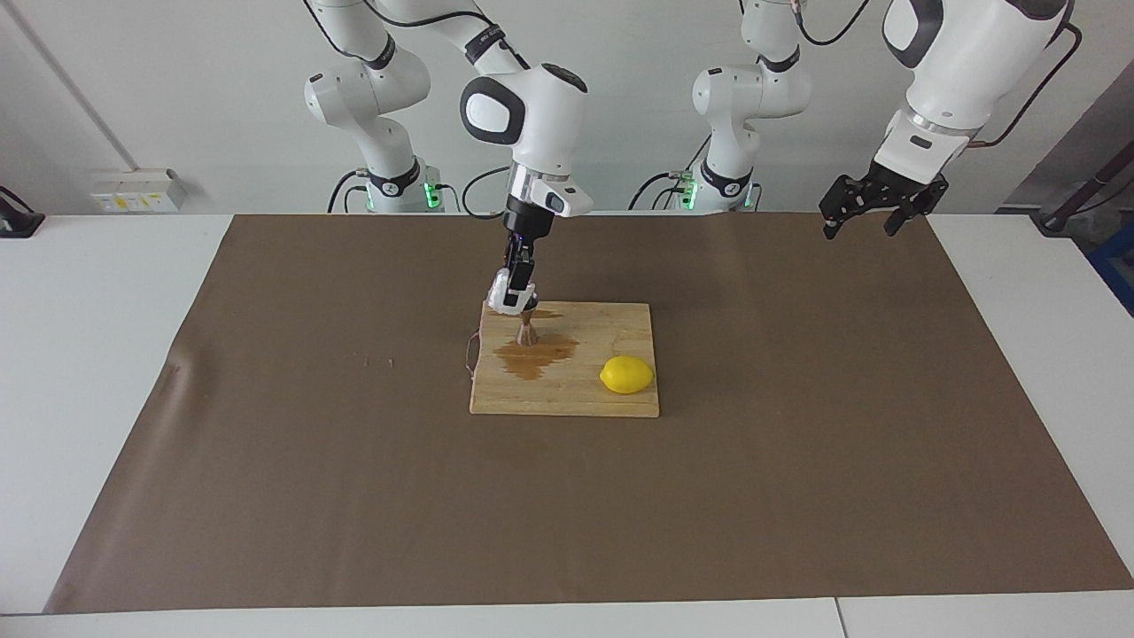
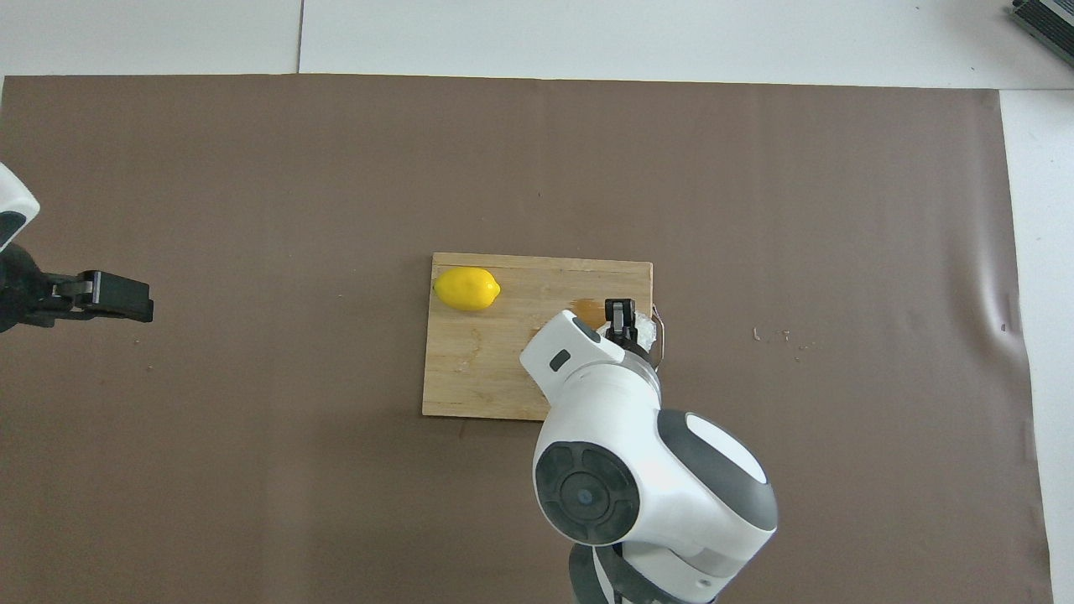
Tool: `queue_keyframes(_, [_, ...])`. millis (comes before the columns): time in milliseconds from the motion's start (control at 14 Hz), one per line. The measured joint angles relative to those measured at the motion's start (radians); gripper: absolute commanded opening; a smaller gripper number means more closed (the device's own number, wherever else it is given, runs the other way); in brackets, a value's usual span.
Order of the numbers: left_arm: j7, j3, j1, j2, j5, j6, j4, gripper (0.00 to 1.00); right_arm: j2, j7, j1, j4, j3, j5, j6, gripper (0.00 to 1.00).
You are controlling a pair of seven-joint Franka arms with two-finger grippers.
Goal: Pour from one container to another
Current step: 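Carry the white cup back beside the board with the right gripper, then lower the white cup onto the table and open the right gripper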
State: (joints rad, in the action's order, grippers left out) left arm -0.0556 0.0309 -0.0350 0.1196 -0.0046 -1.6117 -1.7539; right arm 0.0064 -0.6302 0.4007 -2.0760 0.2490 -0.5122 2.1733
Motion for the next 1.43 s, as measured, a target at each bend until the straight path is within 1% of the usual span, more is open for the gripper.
queue_keyframes(286, [0.000,0.000,0.000,0.000,0.000,0.000,0.000,1.00,0.000,-0.040,-0.054,0.004,-0.001,0.137,0.000,0.00])
queue_keyframes(501, [0.000,0.000,0.000,0.000,0.000,0.000,0.000,1.00,0.000,-0.220,-0.152,0.003,-0.003,0.296,-0.003,0.00])
queue_keyframes(716, [0.000,0.000,0.000,0.000,0.000,0.000,0.000,1.00,0.002,-0.411,-0.264,-0.015,-0.006,0.410,-0.011,0.00])
queue_keyframes(1002, [0.000,0.000,0.000,0.000,0.000,0.000,0.000,1.00,0.010,-0.622,-0.401,-0.079,-0.008,0.511,-0.003,0.00])
queue_keyframes(1432, [0.000,0.000,0.000,0.000,0.000,0.000,0.000,1.00,0.067,-0.872,-0.558,-0.175,-0.009,0.583,0.136,0.00])
